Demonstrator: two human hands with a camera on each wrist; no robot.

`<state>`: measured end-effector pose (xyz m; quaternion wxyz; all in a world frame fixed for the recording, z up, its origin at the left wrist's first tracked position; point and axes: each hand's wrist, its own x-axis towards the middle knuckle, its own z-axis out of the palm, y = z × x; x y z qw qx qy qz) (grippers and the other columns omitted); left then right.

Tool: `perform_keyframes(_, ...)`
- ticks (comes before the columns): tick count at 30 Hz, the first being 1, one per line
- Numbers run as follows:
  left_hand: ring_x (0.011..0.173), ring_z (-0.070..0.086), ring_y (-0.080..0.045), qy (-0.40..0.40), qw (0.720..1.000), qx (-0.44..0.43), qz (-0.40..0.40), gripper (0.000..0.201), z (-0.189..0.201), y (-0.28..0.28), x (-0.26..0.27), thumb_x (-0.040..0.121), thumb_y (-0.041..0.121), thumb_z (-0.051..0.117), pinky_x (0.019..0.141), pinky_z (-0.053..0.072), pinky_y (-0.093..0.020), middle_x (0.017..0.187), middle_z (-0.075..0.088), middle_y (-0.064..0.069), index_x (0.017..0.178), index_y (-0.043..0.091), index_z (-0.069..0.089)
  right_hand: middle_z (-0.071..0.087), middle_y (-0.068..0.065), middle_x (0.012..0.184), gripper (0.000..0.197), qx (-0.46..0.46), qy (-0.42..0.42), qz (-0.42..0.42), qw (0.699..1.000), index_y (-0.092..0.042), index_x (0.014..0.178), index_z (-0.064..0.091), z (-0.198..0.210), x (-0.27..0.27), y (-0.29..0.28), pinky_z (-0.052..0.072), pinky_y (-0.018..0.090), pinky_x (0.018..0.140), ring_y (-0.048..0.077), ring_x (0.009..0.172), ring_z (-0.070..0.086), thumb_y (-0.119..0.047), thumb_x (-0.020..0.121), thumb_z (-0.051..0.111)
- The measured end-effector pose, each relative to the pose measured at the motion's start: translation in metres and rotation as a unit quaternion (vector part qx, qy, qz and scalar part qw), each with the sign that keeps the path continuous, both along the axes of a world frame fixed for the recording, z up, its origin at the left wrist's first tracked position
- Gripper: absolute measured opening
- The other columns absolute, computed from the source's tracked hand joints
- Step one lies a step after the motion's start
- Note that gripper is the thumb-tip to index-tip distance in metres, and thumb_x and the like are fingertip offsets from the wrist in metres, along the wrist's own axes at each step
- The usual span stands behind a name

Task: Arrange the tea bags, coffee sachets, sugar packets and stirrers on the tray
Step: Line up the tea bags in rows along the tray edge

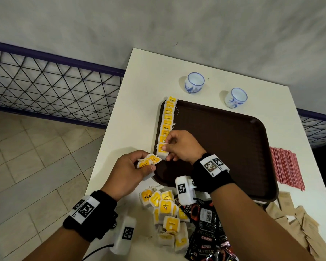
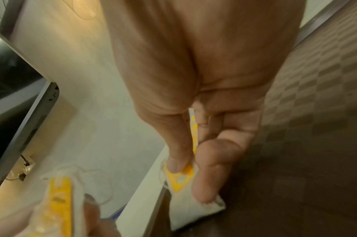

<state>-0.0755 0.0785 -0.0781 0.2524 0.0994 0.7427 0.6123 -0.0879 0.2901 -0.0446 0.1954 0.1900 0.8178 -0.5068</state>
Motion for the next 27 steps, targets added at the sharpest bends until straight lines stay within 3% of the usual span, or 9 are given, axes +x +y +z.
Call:
perform_keyframes(3, 0.078, 0.069, -0.019, 0.001, 1.0, -0.006, -0.002, 0.02, 0.0, 0.001, 0.0, 0.083, 0.012, 0.082, 0.075, 0.056, -0.04, 0.085, 0.075, 0.002, 0.09, 0.03, 0.075, 0.066, 0.008, 0.07, 0.013, 0.026, 0.002, -0.024, 0.999, -0.008, 0.088, 0.059, -0.004, -0.001, -0.001, 0.051, 0.028, 0.046, 0.023, 0.056, 0.071, -0.006, 0.088, 0.072)
perform_keyframes(8, 0.08, 0.07, -0.023, -0.004, 1.0, -0.006, 0.0, 0.024, 0.002, 0.002, 0.0, 0.082, 0.012, 0.083, 0.075, 0.057, -0.042, 0.086, 0.075, 0.001, 0.091, 0.032, 0.074, 0.069, 0.014, 0.075, 0.012, 0.053, 0.008, -0.042, 0.998, -0.003, 0.092, 0.06, -0.005, -0.003, -0.006, 0.056, 0.03, 0.048, 0.022, 0.054, 0.07, -0.005, 0.088, 0.072)
perform_keyframes(11, 0.073, 0.066, -0.011, -0.006, 1.0, -0.004, 0.002, 0.023, 0.003, 0.002, -0.001, 0.082, 0.011, 0.083, 0.069, 0.053, -0.035, 0.081, 0.073, 0.005, 0.09, 0.03, 0.074, 0.07, 0.01, 0.078, 0.014, 0.08, 0.01, -0.04, 0.996, -0.007, 0.091, 0.061, -0.004, -0.002, -0.006, 0.055, 0.03, 0.051, 0.02, 0.057, 0.07, -0.01, 0.087, 0.074)
perform_keyframes(14, 0.066, 0.061, -0.006, -0.009, 1.0, -0.003, 0.004, 0.02, 0.005, 0.003, -0.002, 0.082, 0.011, 0.082, 0.062, 0.049, -0.027, 0.075, 0.07, 0.01, 0.091, 0.027, 0.074, 0.067, 0.001, 0.083, 0.017, 0.143, 0.061, -0.033, 0.987, -0.018, 0.09, 0.064, 0.001, 0.003, -0.005, 0.052, 0.027, 0.064, 0.013, 0.069, 0.065, -0.023, 0.083, 0.079)
perform_keyframes(16, 0.065, 0.06, -0.004, -0.012, 1.0, 0.0, 0.008, 0.02, 0.006, 0.004, -0.003, 0.082, 0.011, 0.082, 0.06, 0.047, -0.024, 0.074, 0.069, 0.013, 0.092, 0.026, 0.073, 0.069, 0.007, 0.086, 0.013, 0.073, 0.097, -0.042, 0.992, -0.015, 0.092, 0.068, 0.011, 0.012, -0.006, 0.051, 0.024, 0.063, 0.012, 0.069, 0.063, -0.021, 0.085, 0.077)
perform_keyframes(19, 0.067, 0.062, -0.006, -0.011, 1.0, 0.006, 0.003, 0.02, 0.008, 0.005, -0.005, 0.082, 0.011, 0.082, 0.06, 0.048, -0.024, 0.076, 0.07, 0.009, 0.095, 0.025, 0.073, 0.068, 0.02, 0.082, 0.015, -0.086, 0.078, -0.035, 0.993, -0.003, 0.099, 0.071, 0.027, 0.028, -0.007, 0.043, 0.021, 0.05, 0.017, 0.066, 0.061, -0.011, 0.087, 0.075)
perform_keyframes(24, 0.066, 0.063, -0.004, -0.014, 1.0, 0.022, -0.006, 0.023, 0.013, 0.012, -0.004, 0.082, 0.008, 0.082, 0.057, 0.049, -0.018, 0.079, 0.073, 0.007, 0.097, 0.023, 0.073, 0.065, 0.001, 0.065, 0.017, -0.085, 0.073, -0.006, 0.994, 0.007, 0.1, 0.069, 0.027, 0.038, -0.009, 0.04, 0.012, 0.047, 0.002, 0.049, 0.056, -0.002, 0.087, 0.073)
perform_keyframes(27, 0.067, 0.064, -0.005, -0.026, 0.999, 0.034, -0.015, 0.024, 0.015, 0.015, -0.002, 0.082, 0.007, 0.082, 0.057, 0.049, -0.018, 0.081, 0.074, 0.004, 0.099, 0.021, 0.073, 0.064, 0.0, 0.063, 0.015, -0.088, 0.085, -0.037, 0.992, 0.01, 0.097, 0.069, 0.027, 0.039, -0.009, 0.04, 0.01, 0.047, 0.002, 0.049, 0.056, -0.001, 0.087, 0.073)
